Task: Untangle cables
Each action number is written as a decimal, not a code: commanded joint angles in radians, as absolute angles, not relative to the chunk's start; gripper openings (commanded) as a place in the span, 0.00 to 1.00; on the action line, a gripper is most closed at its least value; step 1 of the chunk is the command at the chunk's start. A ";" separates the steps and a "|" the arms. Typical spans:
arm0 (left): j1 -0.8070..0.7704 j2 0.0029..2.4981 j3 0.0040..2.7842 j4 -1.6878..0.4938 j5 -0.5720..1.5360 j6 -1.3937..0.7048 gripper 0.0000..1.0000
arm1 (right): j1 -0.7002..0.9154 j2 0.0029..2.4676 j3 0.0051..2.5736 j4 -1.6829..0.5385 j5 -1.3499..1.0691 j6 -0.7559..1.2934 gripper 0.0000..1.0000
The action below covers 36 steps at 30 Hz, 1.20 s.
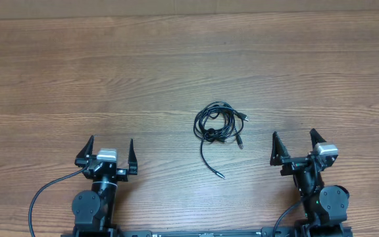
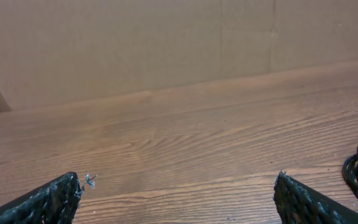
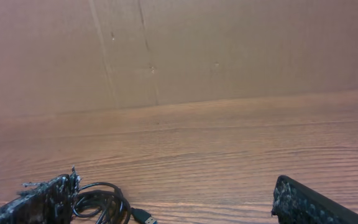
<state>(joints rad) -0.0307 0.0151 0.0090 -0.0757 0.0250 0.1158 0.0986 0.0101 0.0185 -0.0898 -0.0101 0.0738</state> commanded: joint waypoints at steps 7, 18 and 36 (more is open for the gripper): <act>-0.027 0.006 0.005 -0.077 0.016 0.134 1.00 | 0.095 0.003 0.008 -0.084 -0.002 0.066 1.00; -0.027 0.006 0.005 -0.077 0.016 0.135 1.00 | 0.095 0.003 0.008 -0.084 -0.002 0.066 1.00; -0.027 0.006 0.005 -0.067 -0.010 0.134 1.00 | 0.095 0.003 0.008 -0.084 -0.002 0.066 1.00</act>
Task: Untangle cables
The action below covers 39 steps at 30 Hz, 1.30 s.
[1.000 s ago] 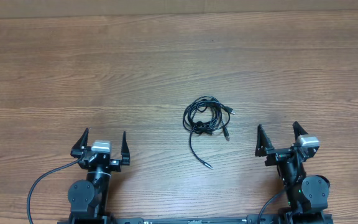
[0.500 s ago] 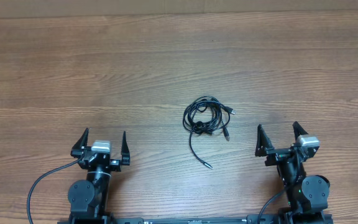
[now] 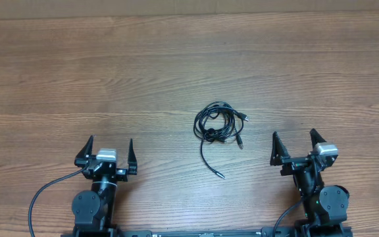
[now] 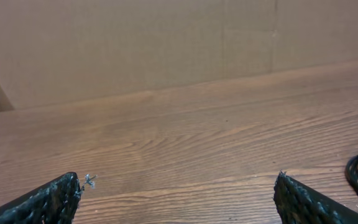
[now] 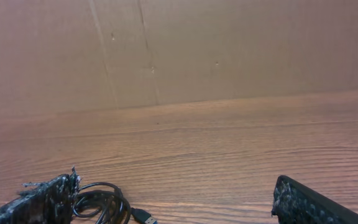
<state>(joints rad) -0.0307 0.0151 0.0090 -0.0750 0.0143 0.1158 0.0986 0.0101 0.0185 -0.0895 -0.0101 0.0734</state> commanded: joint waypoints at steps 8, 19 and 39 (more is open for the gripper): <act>-0.027 0.006 0.005 -0.052 -0.084 0.134 0.99 | 0.095 0.003 0.008 -0.084 -0.002 0.066 1.00; -0.027 0.006 0.028 0.065 -0.023 0.112 0.99 | 0.095 0.003 0.008 -0.084 -0.002 0.066 1.00; -0.027 0.007 0.642 0.248 0.106 0.036 0.99 | 0.095 0.003 0.008 -0.084 -0.002 0.066 1.00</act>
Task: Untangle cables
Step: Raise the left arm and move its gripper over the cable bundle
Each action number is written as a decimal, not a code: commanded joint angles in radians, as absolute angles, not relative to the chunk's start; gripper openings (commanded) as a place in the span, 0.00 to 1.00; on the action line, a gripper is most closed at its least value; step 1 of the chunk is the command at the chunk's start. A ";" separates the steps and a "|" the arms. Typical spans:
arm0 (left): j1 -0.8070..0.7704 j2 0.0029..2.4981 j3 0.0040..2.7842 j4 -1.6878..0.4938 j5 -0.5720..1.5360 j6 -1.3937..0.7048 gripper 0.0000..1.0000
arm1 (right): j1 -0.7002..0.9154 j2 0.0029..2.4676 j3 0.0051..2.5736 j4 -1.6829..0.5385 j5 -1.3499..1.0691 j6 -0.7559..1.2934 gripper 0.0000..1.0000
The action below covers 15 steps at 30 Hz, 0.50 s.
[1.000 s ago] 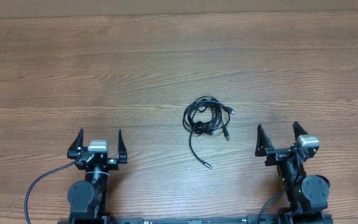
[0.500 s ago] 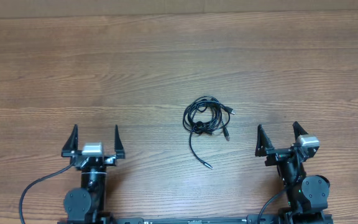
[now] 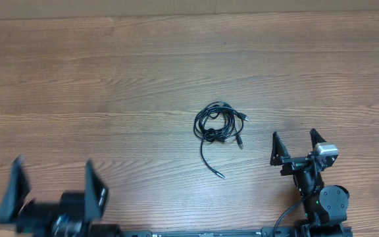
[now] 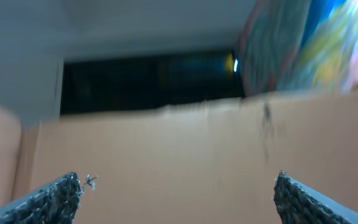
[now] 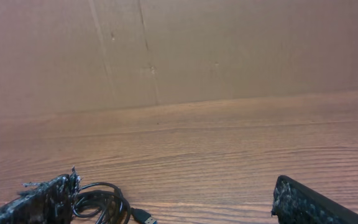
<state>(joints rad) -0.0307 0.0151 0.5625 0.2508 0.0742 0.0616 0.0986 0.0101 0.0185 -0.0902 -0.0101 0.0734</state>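
Observation:
A tangled bundle of black cables (image 3: 217, 126) lies on the wooden table (image 3: 176, 66) near the middle, one loose end trailing toward the front. In the right wrist view the cable bundle (image 5: 101, 202) shows at the lower left, with a USB plug beside it. My right gripper (image 3: 295, 145) stands open to the right of the bundle, nothing between its fingers. My left gripper (image 3: 51, 187) is open at the front left, blurred, far from the cables. Its wrist camera looks up over a cardboard wall, with the left gripper (image 4: 176, 199) empty.
A cardboard wall (image 5: 229, 50) stands along the far edge of the table. A dark opening and coloured shapes (image 4: 316, 43) beyond the wall show in the left wrist view.
My left gripper has moved to the left and nearer the front edge, and its camera now points up above the wall instead of at the table. The cables and right arm are unchanged.
At both earlier moments both grippers stood open at the front, left and right of the cable bundle, and nothing moved. Now the left arm has swung left and tilted upward, while the bundle lies where it was.

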 commanded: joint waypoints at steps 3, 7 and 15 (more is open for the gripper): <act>-0.027 0.013 0.732 0.247 0.110 -0.001 1.00 | 0.095 0.003 0.008 -0.084 -0.002 0.066 1.00; -0.027 0.065 0.828 0.230 0.179 -0.033 1.00 | 0.095 0.003 0.008 -0.084 -0.002 0.066 1.00; -0.027 0.292 1.046 0.065 0.299 -0.097 1.00 | 0.095 0.003 0.008 -0.084 -0.002 0.066 1.00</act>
